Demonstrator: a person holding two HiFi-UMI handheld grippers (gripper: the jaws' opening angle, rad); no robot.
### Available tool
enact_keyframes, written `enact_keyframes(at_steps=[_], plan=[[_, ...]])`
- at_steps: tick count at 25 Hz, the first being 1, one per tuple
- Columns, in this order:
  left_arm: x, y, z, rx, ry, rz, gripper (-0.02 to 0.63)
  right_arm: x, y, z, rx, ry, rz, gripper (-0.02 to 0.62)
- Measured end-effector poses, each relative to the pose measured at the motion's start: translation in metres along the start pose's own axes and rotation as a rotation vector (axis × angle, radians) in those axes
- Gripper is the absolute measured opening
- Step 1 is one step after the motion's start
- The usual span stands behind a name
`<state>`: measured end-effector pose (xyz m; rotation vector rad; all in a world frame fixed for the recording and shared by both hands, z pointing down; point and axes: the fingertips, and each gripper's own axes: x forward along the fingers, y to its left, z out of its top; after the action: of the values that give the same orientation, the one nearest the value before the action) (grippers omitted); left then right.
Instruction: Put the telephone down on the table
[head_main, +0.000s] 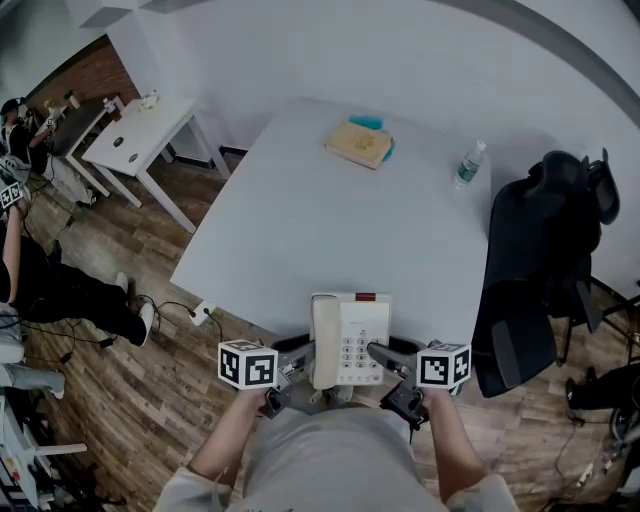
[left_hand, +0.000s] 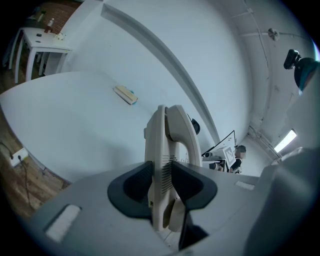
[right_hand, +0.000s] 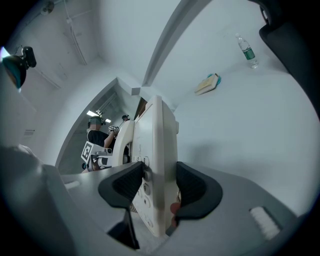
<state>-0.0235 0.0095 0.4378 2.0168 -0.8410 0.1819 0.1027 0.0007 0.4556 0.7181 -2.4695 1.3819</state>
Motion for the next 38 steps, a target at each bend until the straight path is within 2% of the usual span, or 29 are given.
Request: enact_keyframes(at_steps=[21, 38], plan=[[0.009, 0.028, 0.045, 0.009, 0.052, -0.031, 0.135, 0.029, -0.007, 0.039, 0.029, -0.025, -0.031, 0.219], [0.031, 0.079, 0.075, -0.005, 0.114, -0.04, 0.135, 0.073, -0.035, 0.065, 0.065, -0.015, -0.059, 0.219]])
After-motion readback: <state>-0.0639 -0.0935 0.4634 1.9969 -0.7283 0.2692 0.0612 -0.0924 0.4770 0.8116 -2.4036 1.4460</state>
